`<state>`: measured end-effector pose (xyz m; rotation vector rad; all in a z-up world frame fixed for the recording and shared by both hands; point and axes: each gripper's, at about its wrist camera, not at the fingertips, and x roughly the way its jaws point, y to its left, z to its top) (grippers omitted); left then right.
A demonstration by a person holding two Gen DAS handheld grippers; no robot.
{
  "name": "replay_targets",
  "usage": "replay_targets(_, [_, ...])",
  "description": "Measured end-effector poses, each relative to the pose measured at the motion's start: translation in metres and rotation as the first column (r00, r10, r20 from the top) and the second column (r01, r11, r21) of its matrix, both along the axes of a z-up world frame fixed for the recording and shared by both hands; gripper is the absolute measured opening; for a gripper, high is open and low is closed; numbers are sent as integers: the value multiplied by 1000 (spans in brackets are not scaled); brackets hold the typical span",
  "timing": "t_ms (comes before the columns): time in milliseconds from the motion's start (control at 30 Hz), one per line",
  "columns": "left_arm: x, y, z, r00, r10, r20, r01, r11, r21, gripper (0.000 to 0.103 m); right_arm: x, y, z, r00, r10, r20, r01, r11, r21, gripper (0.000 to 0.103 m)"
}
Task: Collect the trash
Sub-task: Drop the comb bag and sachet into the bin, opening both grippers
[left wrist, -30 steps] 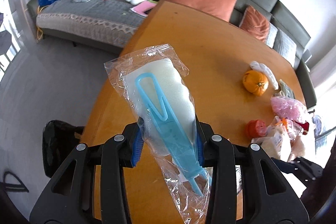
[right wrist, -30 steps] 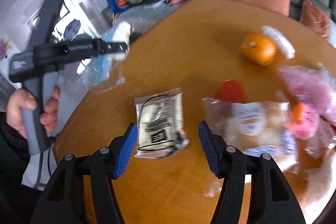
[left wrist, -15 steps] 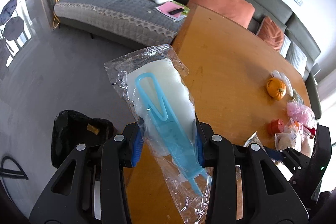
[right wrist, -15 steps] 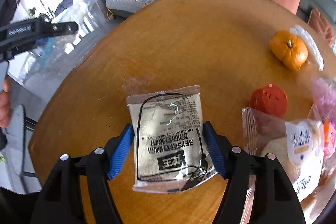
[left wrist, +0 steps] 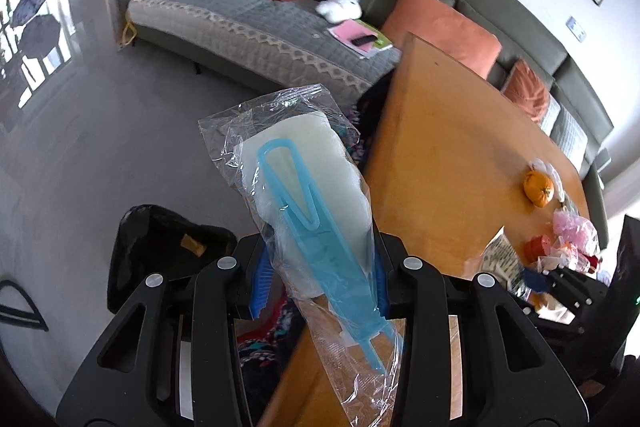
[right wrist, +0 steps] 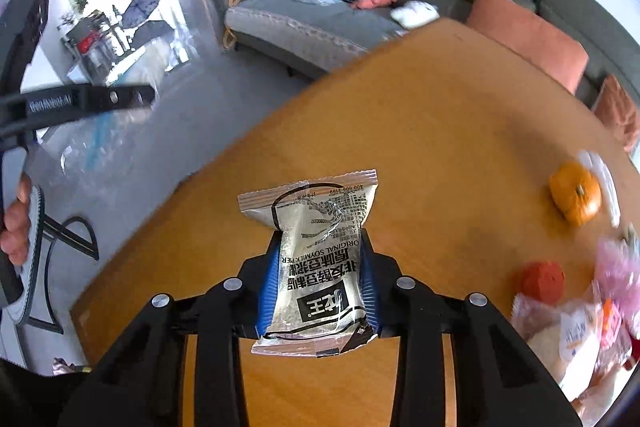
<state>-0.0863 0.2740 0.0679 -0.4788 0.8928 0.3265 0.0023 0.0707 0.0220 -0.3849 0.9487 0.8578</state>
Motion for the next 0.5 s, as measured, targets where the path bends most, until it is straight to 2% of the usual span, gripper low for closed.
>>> replay_targets(300, [-64, 64, -2, 989, 148, -6, -148, 989, 4, 39, -31, 93, 24, 988, 156, -11, -155, 986, 57, 37])
replay_targets(500, [-116, 101, -5, 964, 265, -22, -264, 964, 19, 39, -55, 156, 29, 962, 269, -37, -265, 961, 84, 37])
